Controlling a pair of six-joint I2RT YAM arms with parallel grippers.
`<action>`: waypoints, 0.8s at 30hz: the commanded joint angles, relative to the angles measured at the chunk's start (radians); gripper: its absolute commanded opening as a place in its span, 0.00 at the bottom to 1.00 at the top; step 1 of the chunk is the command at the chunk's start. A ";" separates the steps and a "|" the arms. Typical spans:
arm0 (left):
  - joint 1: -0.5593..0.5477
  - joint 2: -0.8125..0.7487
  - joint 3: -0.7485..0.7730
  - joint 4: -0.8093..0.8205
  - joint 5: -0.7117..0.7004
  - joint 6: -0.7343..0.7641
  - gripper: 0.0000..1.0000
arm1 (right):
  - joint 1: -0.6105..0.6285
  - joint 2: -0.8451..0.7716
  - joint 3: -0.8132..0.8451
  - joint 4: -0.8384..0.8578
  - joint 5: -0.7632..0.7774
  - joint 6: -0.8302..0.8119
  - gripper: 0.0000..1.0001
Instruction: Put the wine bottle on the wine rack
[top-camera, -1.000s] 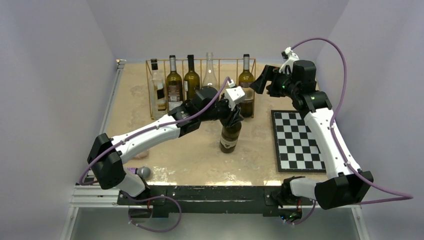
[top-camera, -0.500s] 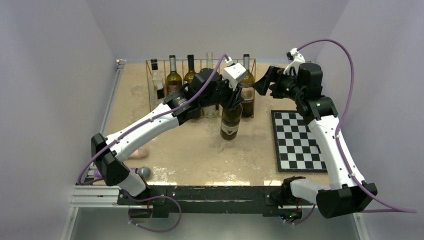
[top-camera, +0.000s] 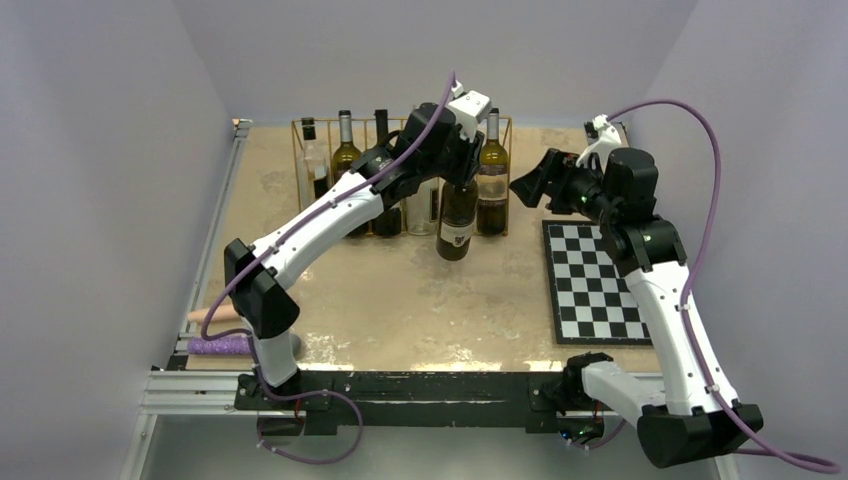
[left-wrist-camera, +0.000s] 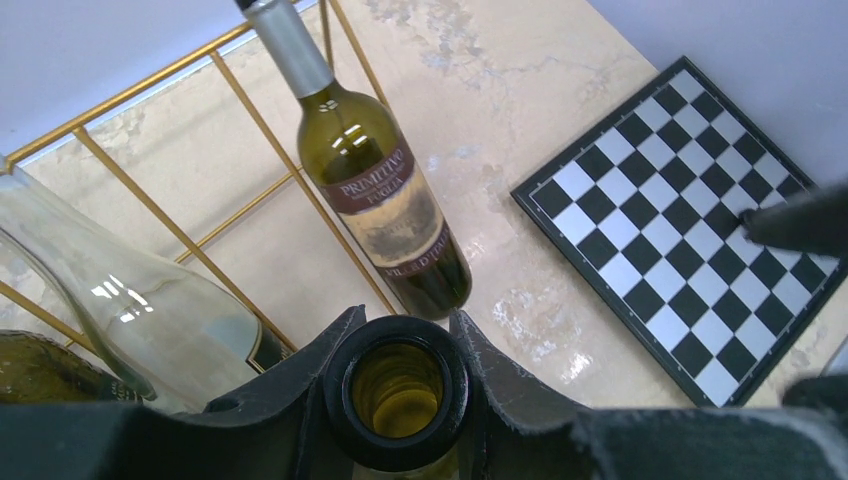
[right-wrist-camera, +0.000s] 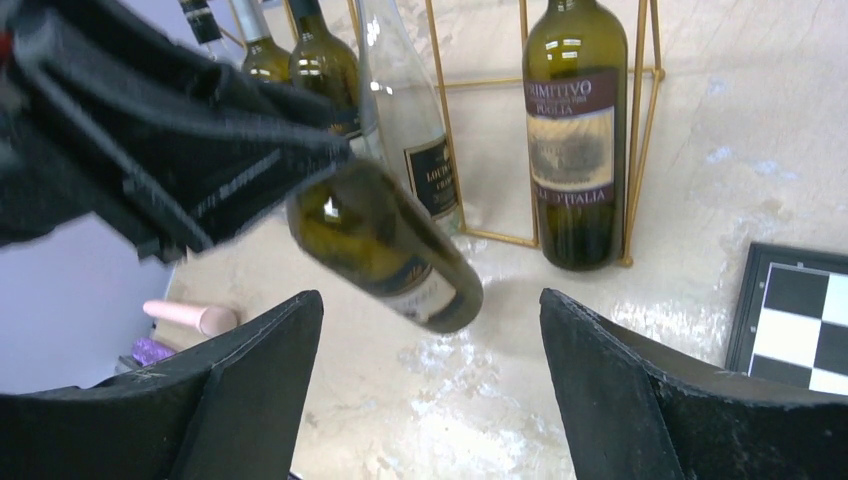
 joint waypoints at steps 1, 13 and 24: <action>0.042 0.015 0.110 0.095 0.013 -0.063 0.00 | -0.003 -0.072 -0.067 0.053 -0.013 0.009 0.84; 0.094 0.150 0.187 0.155 0.028 -0.097 0.00 | -0.003 -0.200 -0.131 -0.022 0.028 -0.023 0.84; 0.096 0.197 0.214 0.246 0.006 -0.074 0.00 | -0.002 -0.201 -0.077 -0.138 0.026 -0.059 0.84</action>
